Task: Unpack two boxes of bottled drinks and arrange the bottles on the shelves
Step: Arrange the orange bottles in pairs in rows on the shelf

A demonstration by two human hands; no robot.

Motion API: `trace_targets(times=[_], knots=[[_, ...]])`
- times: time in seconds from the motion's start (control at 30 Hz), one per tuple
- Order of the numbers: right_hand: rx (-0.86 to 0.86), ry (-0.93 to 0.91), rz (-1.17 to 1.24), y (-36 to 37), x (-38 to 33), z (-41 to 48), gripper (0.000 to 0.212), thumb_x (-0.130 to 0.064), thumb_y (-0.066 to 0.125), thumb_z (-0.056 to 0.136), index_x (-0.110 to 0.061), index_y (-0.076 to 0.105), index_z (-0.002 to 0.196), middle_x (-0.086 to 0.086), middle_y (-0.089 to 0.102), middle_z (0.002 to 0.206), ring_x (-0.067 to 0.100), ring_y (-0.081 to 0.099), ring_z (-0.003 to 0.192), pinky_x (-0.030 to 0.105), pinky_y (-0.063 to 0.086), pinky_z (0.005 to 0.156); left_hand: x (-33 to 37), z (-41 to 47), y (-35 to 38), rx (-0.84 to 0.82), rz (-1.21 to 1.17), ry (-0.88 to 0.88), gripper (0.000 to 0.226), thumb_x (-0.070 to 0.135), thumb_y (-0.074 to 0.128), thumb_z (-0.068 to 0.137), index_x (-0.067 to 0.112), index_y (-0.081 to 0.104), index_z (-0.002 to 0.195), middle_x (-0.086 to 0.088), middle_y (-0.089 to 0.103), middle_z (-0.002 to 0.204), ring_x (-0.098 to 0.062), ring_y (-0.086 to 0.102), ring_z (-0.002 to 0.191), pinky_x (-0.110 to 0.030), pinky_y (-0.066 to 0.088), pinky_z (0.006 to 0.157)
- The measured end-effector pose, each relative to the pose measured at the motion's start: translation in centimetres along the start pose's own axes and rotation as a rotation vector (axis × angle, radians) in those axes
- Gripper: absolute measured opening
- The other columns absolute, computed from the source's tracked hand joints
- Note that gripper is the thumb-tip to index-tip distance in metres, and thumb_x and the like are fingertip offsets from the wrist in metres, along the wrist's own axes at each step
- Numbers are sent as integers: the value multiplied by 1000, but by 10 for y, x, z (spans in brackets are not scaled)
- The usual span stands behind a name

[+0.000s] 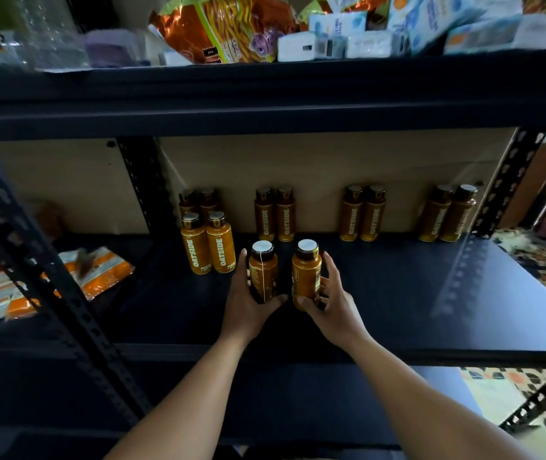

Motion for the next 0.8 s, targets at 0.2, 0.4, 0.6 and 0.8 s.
trace_targets(times=[0.2, 0.4, 0.6, 0.8], knots=[[3, 29, -20, 1, 4, 1, 107, -33, 77, 91, -48, -4, 159, -29, 55, 116, 0, 59, 108, 25, 46, 94, 1, -4, -1, 1, 61, 5, 114, 18, 80, 84, 51, -3, 155, 6, 37, 160, -17, 37, 146, -42, 36, 117], [3, 46, -29, 0, 4, -1, 108, -37, 77, 90, -50, -5, 158, -18, 58, 137, 9, 61, 120, 28, 48, 98, -2, -2, -3, 19, 42, -25, 126, 30, 88, 76, 53, -7, 155, 5, 21, 164, -7, 27, 143, -36, 32, 113], [-1, 55, -46, 0, 4, -1, 109, -34, 78, 91, -47, -6, 159, -7, 59, 144, 15, 61, 125, 24, 45, 96, -4, -3, -2, -56, 28, -6, 123, 19, 79, 84, 64, -17, 146, 3, 34, 161, -21, 38, 145, -38, 36, 112], [5, 59, -55, 1, 5, -1, 109, -37, 78, 91, -52, -6, 158, -7, 61, 142, 14, 62, 124, 27, 47, 96, 4, -5, -5, 21, 55, 29, 121, 36, 86, 77, 69, -8, 145, 5, 31, 162, -14, 33, 146, -43, 36, 115]])
Point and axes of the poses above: each hand's wrist, its own z-axis towards the middle knuckle, its own y-axis out of the palm, x = y × z, the point moved 6 cm from there along z, towards the middle knuckle
